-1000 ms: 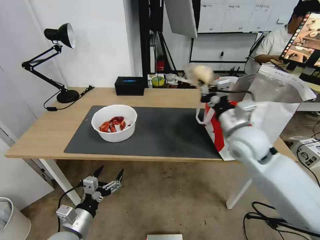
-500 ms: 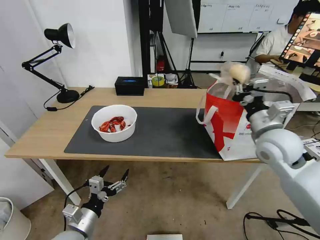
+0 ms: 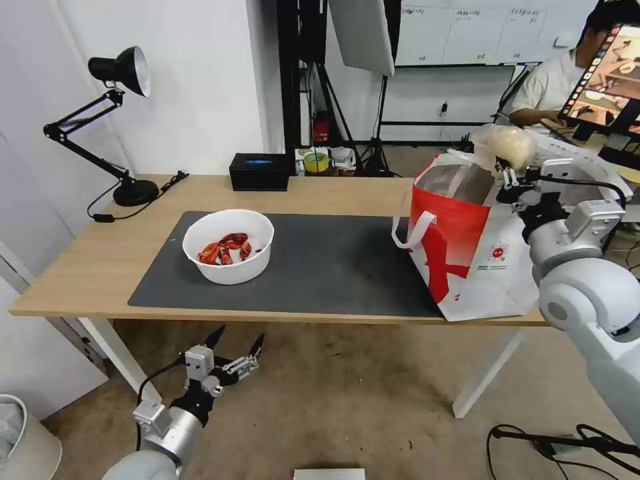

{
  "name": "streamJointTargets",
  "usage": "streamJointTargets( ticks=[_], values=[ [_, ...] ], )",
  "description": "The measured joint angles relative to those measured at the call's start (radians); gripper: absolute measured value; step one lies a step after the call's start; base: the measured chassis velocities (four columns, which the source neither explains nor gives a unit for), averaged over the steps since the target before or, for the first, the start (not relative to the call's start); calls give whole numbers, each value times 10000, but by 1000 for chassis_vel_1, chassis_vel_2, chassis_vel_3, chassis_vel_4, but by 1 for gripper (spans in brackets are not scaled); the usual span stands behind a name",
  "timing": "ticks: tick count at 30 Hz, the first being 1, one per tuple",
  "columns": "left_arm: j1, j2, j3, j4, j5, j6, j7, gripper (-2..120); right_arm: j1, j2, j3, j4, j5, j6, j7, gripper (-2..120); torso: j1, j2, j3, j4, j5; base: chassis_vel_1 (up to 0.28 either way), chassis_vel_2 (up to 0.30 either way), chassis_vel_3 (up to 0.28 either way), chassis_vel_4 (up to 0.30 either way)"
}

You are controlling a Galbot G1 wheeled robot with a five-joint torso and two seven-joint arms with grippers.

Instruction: Pick up the trash from the table and place it into the takeout bag.

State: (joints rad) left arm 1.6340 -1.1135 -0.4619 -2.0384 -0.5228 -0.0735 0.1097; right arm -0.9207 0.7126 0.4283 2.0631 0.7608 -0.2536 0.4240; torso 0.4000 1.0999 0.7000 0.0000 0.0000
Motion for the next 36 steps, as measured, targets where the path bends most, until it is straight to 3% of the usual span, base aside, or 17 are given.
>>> streamJointTargets(
  ticks=[15,26,29,36],
  values=[
    [-239,-38,130,239,-12,35,-33,100,126,83,-318,-285,-57,-5,-58,99,0,0,0,0,0,0,0,0,0],
    [-199,86,-3,-129,-338,212,-285,100,-238,71,-4,159,965,277,-381,100,0,0,0,0,0,0,0,0,0],
    [-100,80,-123,-191,-322,209,-293,100,-872,-61,456,884,2184,562,-1170,100,0,0,0,1,0,0,0,0,0],
    [67,60,-380,-323,-306,156,-274,100,-1902,-346,686,1757,2490,819,-2170,100,0,1,0,0,-2,0,0,0,0]
  ],
)
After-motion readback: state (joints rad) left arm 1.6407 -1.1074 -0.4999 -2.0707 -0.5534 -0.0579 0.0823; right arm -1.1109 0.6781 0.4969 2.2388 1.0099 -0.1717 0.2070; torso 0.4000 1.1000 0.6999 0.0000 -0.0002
